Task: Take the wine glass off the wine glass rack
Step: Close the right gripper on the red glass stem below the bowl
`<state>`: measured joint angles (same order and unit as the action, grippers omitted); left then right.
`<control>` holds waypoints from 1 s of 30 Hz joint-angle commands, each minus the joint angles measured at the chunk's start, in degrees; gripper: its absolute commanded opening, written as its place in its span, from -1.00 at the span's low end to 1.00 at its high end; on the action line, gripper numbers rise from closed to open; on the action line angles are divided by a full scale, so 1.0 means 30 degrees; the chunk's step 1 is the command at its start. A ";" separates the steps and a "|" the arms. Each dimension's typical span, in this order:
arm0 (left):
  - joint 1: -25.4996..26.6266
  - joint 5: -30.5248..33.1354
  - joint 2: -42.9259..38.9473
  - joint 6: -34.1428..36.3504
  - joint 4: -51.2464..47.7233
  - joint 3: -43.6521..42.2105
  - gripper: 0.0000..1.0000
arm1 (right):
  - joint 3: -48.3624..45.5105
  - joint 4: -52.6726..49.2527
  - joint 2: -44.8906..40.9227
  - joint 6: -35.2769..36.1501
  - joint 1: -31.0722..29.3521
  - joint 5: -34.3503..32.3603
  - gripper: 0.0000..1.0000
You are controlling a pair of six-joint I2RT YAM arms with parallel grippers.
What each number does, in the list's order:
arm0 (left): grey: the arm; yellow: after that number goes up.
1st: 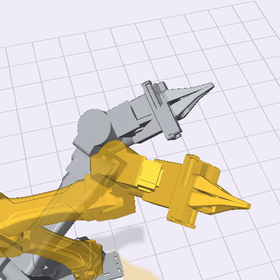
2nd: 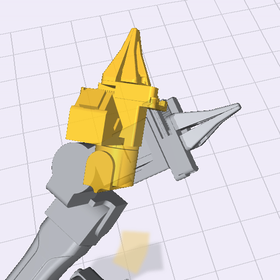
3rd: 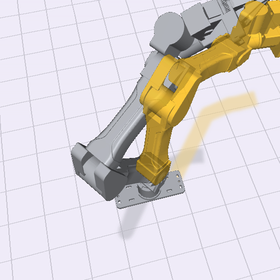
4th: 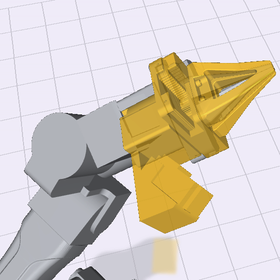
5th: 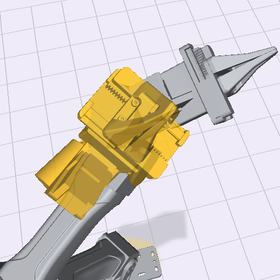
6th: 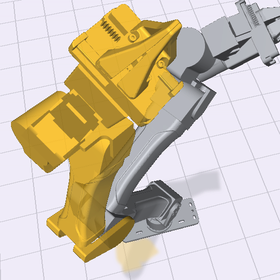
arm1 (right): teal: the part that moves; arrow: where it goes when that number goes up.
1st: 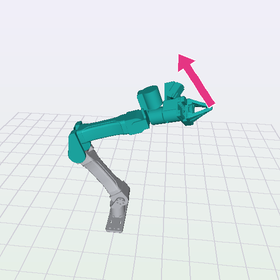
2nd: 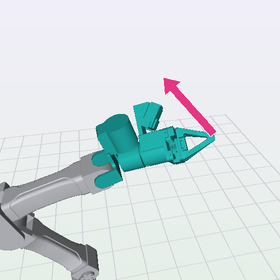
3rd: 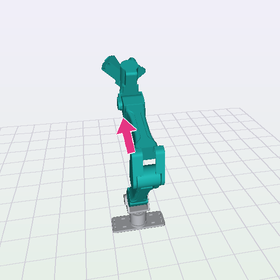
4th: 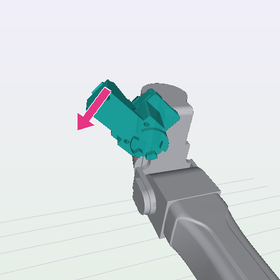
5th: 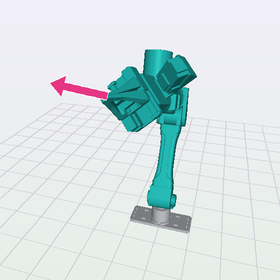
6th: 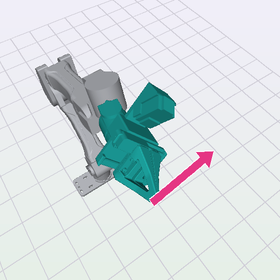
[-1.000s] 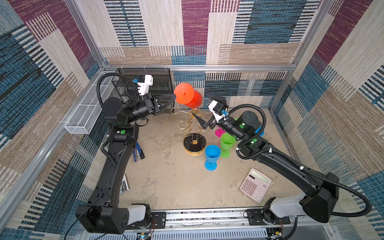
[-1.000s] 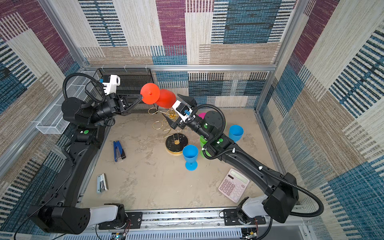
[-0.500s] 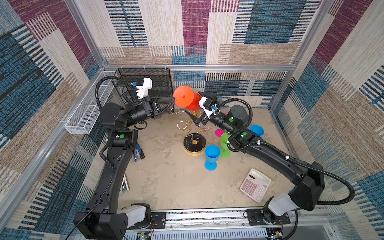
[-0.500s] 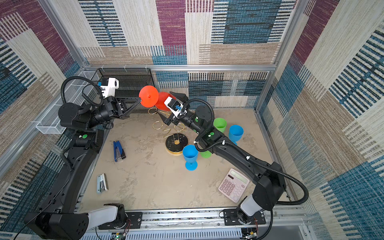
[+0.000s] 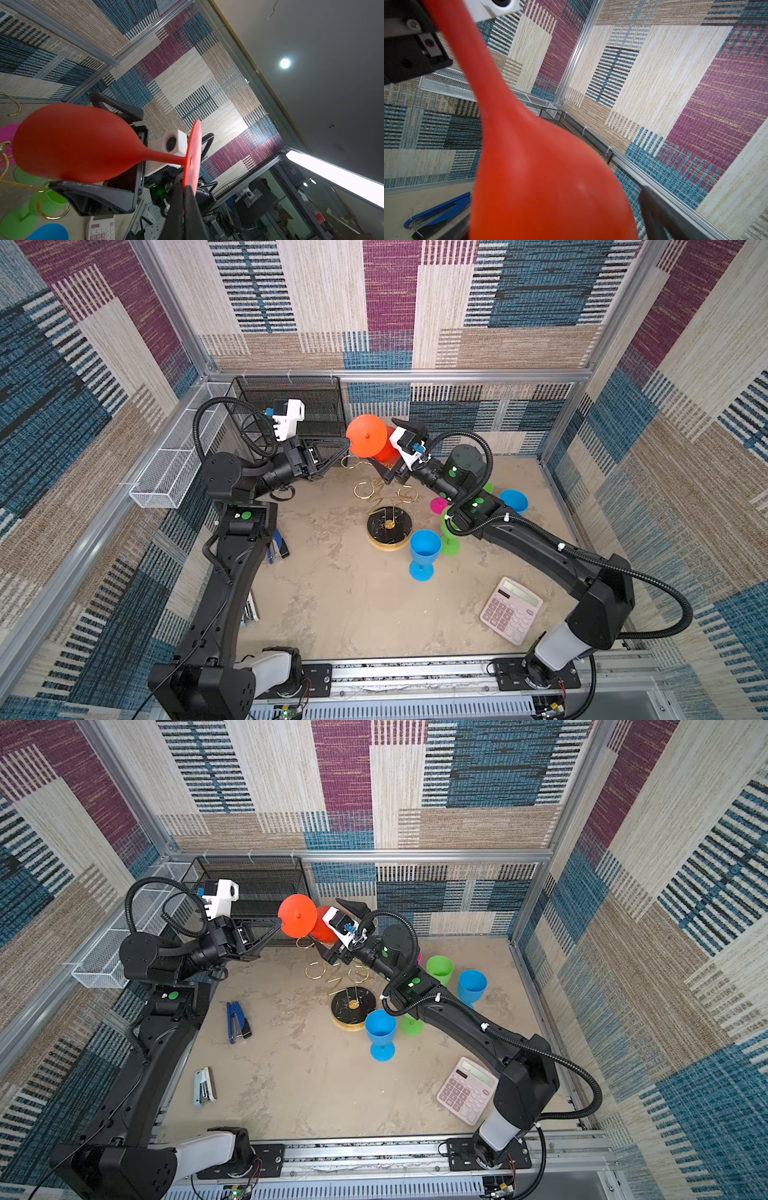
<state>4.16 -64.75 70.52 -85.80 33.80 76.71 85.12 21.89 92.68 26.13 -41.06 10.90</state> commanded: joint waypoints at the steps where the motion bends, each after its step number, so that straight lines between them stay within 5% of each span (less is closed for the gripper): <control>1: 0.0002 -0.0124 -0.0021 -0.0812 0.1345 0.0037 -1.00 | 0.0298 0.0204 0.0130 -0.0170 0.0004 -0.0262 0.99; 23: -0.0037 0.0037 0.0370 -0.1142 0.1939 -0.0399 -1.00 | 0.0248 -0.0977 -0.0365 -0.0565 0.0004 0.0091 0.35; 30: -0.0067 0.0168 0.0354 -0.0860 0.1939 -0.0214 -0.38 | 0.0139 -0.1793 -0.0797 -0.0954 0.0005 0.0289 0.19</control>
<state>4.03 -64.40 71.66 -89.36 37.87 75.50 85.47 15.94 91.09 25.19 -41.01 11.35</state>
